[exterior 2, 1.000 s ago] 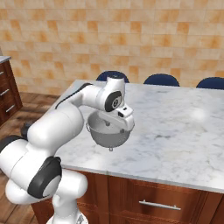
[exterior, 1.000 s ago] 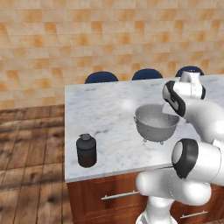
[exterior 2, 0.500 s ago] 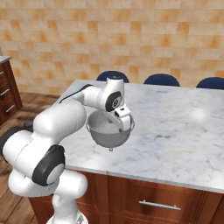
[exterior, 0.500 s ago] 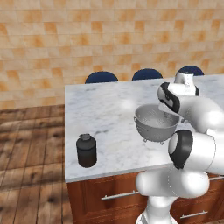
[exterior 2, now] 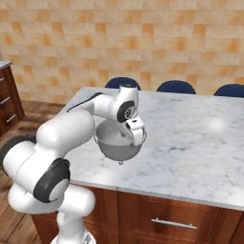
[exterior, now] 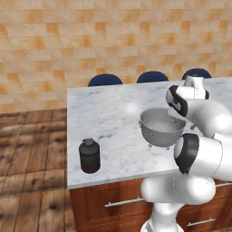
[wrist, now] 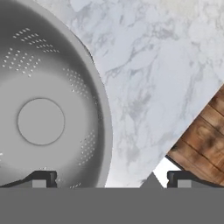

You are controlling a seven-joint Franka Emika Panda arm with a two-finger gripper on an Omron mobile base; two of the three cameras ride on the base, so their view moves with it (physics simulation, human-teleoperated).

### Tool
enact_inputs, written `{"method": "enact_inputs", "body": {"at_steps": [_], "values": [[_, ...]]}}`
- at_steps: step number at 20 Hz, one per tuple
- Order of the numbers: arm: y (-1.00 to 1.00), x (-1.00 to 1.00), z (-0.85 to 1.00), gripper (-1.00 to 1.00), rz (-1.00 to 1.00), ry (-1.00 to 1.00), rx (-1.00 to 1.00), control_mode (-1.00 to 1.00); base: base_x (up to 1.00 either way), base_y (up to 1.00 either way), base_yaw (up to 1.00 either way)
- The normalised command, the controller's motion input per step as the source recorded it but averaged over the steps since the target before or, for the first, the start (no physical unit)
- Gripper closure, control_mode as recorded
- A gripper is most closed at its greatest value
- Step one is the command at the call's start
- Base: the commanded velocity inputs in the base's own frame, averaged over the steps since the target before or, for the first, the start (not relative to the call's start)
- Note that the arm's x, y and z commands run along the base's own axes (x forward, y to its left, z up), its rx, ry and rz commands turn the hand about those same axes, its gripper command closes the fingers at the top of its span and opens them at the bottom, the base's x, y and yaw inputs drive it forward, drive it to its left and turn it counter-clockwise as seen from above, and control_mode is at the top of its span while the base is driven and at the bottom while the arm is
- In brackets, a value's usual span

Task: Pick the colander and jug and place them in the sink. Then turn on the water.

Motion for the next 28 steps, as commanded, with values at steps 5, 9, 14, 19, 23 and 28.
{"method": "enact_inputs", "body": {"at_steps": [5,9,14,19,23,28], "values": [[-0.02,-0.08,-0.12,-1.0,-0.01,0.0,0.0,-1.0,0.0,0.0,0.0],[0.16,0.35,-0.15,-1.0,-0.09,0.0,0.0,-1.0,0.0,0.0,0.0],[0.0,-0.02,-0.06,-1.0,-0.01,0.0,0.0,-1.0,0.0,0.0,0.0],[0.0,-0.07,-0.35,-1.0,-0.01,0.0,0.0,-1.0,0.0,0.0,0.0],[0.03,0.17,-0.26,-1.0,-0.06,0.0,0.0,-1.0,0.0,0.0,0.0],[0.07,0.4,-0.03,-1.0,-0.1,0.0,0.0,-1.0,0.0,0.0,0.0]]}}
